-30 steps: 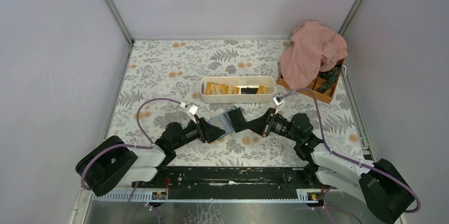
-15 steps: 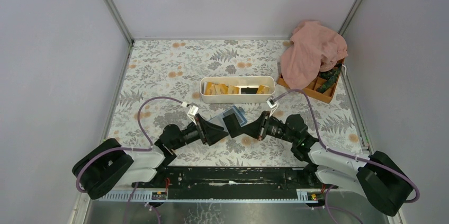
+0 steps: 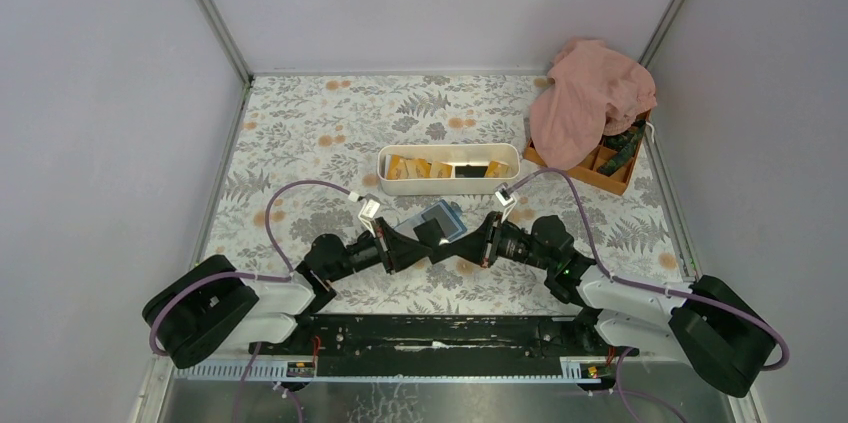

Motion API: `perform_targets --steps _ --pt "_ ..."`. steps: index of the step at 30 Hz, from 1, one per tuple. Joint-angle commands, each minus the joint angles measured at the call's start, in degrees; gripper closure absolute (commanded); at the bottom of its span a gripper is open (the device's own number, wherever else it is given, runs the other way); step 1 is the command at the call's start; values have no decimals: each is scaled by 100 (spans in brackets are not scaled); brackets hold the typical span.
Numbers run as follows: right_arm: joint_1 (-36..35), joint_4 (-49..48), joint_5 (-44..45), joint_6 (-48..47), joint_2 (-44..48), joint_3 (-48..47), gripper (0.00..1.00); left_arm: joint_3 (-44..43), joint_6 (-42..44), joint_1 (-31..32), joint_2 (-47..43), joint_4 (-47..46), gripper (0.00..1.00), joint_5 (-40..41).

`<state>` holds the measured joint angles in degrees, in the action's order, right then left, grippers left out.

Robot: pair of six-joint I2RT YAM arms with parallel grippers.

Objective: Take the credit cards out of the card holder

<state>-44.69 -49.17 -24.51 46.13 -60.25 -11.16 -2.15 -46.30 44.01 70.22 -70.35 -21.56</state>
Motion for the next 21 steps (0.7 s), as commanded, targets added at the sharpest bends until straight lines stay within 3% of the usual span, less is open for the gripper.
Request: perform_targets --steps 1,5,11,13,16,21 --pt "-61 -286 52 -87 -13 -195 100 -59 79 30 20 -529 84 -5" --pt "-71 -304 34 -99 -43 -194 100 -57 56 30 34 -594 99 -15" --pt "-69 -374 32 -80 -163 -158 98 -40 4 35 130 -824 100 -144" --pt "-73 -356 78 -95 -136 -150 91 -36 -16 31 146 -829 100 -147" --pt "-75 -39 276 -207 71 -176 69 -87 -69 32 62 -557 100 -102" --pt "-75 1857 1483 -924 1263 -446 48 -570 119 17 -759 1431 100 318"
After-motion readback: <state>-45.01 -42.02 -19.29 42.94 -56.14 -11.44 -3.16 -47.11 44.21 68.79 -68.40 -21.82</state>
